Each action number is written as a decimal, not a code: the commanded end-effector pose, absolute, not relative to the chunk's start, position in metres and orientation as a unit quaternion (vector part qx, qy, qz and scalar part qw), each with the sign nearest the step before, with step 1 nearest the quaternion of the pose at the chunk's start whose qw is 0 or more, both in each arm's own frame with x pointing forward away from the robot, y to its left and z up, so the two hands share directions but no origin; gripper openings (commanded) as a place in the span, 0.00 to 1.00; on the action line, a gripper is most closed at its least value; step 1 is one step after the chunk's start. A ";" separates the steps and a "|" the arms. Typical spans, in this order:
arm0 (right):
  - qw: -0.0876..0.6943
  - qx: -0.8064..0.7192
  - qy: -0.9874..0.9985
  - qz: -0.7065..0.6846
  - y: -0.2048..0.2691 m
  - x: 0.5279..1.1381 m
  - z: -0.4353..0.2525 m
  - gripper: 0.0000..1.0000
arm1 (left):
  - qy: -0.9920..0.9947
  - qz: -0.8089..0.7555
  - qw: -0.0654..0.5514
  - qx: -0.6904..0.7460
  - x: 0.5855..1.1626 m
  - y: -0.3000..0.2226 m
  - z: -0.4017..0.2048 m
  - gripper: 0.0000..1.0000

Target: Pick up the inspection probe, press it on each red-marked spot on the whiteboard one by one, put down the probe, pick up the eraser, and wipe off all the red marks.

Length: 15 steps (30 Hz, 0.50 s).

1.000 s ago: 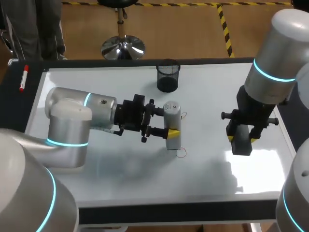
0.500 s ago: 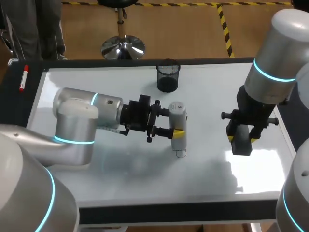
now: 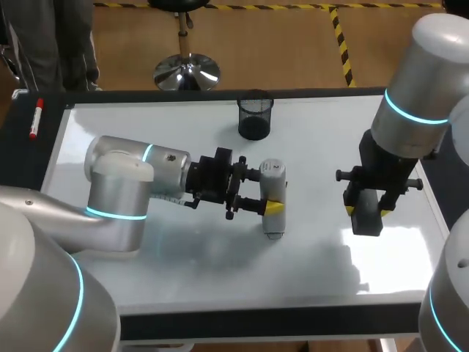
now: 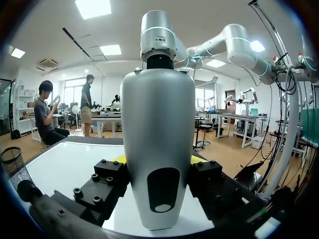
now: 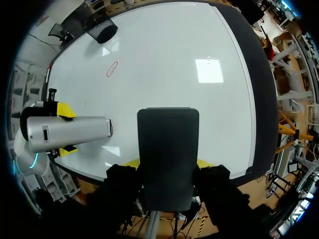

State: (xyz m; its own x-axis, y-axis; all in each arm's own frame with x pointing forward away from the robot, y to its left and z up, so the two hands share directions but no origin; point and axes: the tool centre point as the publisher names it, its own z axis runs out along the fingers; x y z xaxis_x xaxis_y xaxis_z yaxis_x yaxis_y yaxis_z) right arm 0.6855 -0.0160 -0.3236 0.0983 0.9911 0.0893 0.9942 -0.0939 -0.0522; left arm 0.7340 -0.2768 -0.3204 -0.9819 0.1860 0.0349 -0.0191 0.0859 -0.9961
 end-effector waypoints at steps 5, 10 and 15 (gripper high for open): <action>0.050 -0.739 -0.672 -0.017 -0.017 0.685 -0.324 0.00 | -0.735 0.672 0.076 -0.053 0.731 -0.277 -0.324 0.00; 0.050 -0.739 -0.672 -0.017 -0.017 0.685 -0.324 0.00 | -0.735 0.671 0.080 -0.052 0.731 -0.279 -0.328 0.00; 0.050 -0.739 -0.672 -0.017 -0.017 0.685 -0.324 0.00 | -0.738 0.667 0.086 -0.052 0.731 -0.283 -0.331 0.00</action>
